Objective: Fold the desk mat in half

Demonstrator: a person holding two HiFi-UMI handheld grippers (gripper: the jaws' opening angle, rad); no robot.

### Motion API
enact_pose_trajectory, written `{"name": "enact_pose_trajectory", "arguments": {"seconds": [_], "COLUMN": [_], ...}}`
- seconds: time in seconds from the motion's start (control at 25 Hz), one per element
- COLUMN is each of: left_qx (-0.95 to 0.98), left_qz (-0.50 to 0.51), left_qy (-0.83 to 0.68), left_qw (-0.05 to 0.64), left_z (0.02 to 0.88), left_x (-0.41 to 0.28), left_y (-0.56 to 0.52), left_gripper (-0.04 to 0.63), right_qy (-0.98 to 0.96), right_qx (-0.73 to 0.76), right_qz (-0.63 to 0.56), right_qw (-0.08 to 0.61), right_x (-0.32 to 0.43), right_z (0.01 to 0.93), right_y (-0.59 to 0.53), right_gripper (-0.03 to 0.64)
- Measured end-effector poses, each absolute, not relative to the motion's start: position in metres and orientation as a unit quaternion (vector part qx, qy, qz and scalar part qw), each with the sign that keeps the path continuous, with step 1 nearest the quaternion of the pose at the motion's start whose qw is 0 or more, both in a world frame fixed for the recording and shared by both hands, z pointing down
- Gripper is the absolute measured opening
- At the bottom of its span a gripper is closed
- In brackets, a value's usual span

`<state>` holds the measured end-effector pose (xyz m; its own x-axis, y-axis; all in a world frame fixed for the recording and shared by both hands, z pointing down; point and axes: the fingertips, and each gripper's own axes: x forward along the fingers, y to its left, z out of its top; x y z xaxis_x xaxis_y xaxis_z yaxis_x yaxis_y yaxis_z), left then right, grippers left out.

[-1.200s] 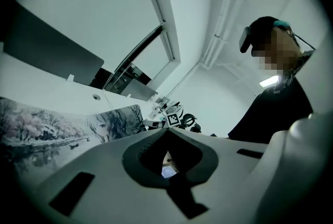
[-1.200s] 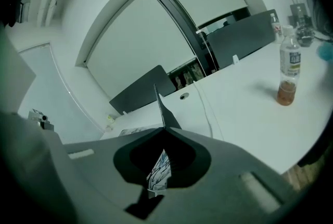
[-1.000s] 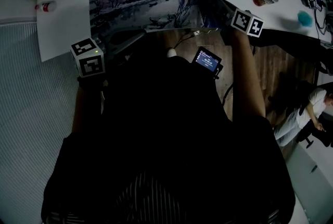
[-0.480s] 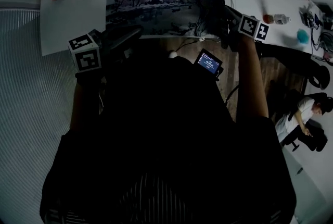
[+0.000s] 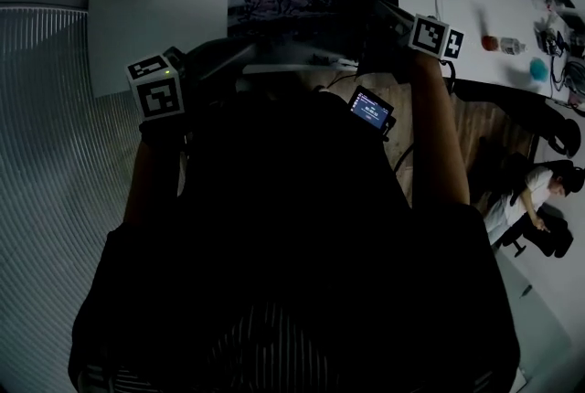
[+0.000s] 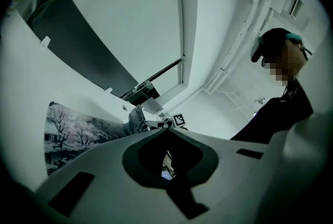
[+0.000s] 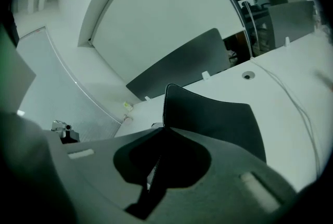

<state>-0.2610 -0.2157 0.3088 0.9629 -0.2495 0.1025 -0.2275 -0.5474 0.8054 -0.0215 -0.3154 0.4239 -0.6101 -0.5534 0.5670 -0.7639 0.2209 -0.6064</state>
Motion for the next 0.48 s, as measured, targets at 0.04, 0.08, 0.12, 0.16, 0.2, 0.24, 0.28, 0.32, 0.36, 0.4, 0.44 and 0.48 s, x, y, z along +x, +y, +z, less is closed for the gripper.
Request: {"name": "enact_pose_trajectory", "arguments": {"seconds": [0.04,0.08,0.12,0.16,0.2,0.24,0.28,0.32,0.36,0.4,0.44,0.48], "left_qx": [0.88,0.88,0.88,0.88,0.88,0.879,0.879,0.879,0.879,0.881,0.883,0.884], "left_qz": [-0.01,-0.009,-0.011,-0.015,-0.019,-0.023,-0.026,-0.026,-0.021,-0.012,-0.002,0.004], "left_qy": [-0.137,-0.139,-0.142,-0.145,-0.15,-0.156,-0.163,-0.172,-0.183,-0.193,-0.201,-0.207], "left_qw": [0.455,0.454,0.453,0.452,0.451,0.449,0.448,0.445,0.439,0.432,0.424,0.419], "left_z": [0.308,0.307,0.306,0.304,0.302,0.3,0.299,0.299,0.299,0.301,0.303,0.303], "left_x": [-0.27,-0.279,-0.288,-0.296,-0.305,-0.314,-0.323,-0.333,-0.342,-0.35,-0.358,-0.365], "left_y": [-0.217,-0.218,-0.218,-0.217,-0.215,-0.214,-0.213,-0.212,-0.21,-0.208,-0.204,-0.201], "left_gripper": [0.009,0.009,0.008,0.009,0.009,0.009,0.008,0.009,0.009,0.009,0.009,0.008], "right_qy": [-0.777,-0.782,-0.786,-0.79,-0.793,-0.796,-0.797,-0.797,-0.795,-0.793,-0.792,-0.791], "right_qx": [0.418,0.409,0.399,0.389,0.378,0.368,0.359,0.352,0.347,0.343,0.338,0.332], "right_qz": [0.455,0.454,0.455,0.456,0.457,0.459,0.461,0.464,0.467,0.47,0.472,0.476], "right_qw": [0.118,0.122,0.126,0.132,0.138,0.145,0.153,0.162,0.172,0.182,0.189,0.192], "right_x": [-0.039,-0.056,-0.074,-0.092,-0.109,-0.125,-0.141,-0.156,-0.17,-0.185,-0.199,-0.213], "right_z": [0.422,0.422,0.422,0.424,0.427,0.432,0.436,0.442,0.448,0.454,0.46,0.465], "right_y": [-0.319,-0.322,-0.325,-0.327,-0.327,-0.328,-0.33,-0.332,-0.334,-0.336,-0.338,-0.34], "right_gripper": [0.008,0.008,0.008,0.008,0.008,0.008,0.008,0.009,0.008,0.008,0.008,0.009]}}
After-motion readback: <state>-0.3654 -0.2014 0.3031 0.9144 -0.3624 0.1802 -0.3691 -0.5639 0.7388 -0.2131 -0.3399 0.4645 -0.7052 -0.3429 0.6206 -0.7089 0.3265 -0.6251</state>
